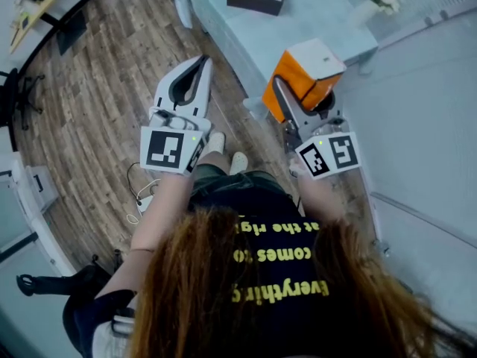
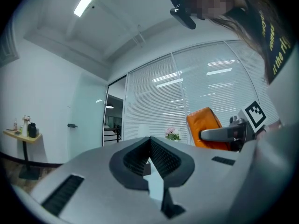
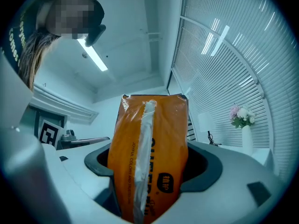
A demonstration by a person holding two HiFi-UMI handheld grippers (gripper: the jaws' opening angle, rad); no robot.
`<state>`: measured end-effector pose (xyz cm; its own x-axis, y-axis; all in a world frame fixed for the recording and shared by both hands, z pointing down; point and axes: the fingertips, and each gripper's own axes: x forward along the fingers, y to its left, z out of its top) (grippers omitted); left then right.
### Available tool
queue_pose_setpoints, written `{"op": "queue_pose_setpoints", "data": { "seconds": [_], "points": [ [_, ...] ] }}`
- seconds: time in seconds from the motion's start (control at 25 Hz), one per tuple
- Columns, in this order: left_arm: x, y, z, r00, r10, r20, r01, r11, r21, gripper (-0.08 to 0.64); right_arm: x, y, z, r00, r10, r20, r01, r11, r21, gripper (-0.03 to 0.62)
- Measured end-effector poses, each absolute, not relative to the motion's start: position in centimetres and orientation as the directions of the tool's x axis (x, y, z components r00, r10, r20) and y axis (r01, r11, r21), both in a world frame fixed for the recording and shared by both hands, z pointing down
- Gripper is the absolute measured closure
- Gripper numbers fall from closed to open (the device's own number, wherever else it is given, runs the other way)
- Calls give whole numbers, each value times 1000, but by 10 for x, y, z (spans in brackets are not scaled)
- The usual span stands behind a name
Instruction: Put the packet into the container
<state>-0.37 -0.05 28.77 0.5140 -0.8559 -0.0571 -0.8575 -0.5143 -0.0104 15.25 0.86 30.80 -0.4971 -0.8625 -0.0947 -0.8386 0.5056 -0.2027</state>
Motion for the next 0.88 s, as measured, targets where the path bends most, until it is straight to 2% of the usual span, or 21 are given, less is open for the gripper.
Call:
{"op": "queue_pose_setpoints", "data": {
  "seconds": [0.44,0.88],
  "points": [
    [-12,-74,292,562,-825,-54,-826,-563,-3,560,152,-50,308,-425,-901,-88,-881,434,-190,215],
    [-42,-154,294,628,-773,-83,-775,-631,13,560,118,-125,302,-379,-922,-75,-906,386,-173,215]
  ]
}}
